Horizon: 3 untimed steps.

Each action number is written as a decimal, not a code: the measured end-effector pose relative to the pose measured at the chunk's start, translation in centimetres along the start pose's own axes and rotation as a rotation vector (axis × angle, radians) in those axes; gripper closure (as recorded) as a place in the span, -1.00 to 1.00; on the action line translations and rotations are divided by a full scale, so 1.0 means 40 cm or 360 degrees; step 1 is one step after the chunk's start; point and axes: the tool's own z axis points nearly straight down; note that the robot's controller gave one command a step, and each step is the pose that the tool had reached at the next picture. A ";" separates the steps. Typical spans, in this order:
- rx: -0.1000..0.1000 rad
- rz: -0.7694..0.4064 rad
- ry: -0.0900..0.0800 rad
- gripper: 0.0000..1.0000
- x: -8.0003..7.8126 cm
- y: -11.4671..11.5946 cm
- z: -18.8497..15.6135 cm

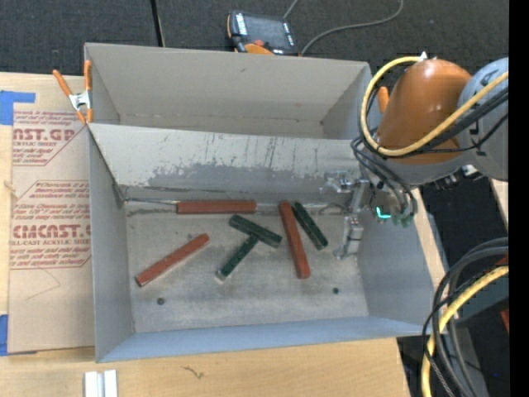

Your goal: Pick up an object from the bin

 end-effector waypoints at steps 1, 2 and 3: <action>0.0001 -0.0048 -0.0013 -1.00 -0.052 0.069 0.284; -0.0004 0.0122 -0.0004 -1.00 0.089 0.178 0.279; -0.0008 0.0099 -0.0015 -1.00 -0.005 0.399 0.281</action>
Offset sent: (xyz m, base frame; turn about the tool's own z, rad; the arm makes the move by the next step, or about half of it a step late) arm 0.0193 0.0267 -0.1112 -0.0298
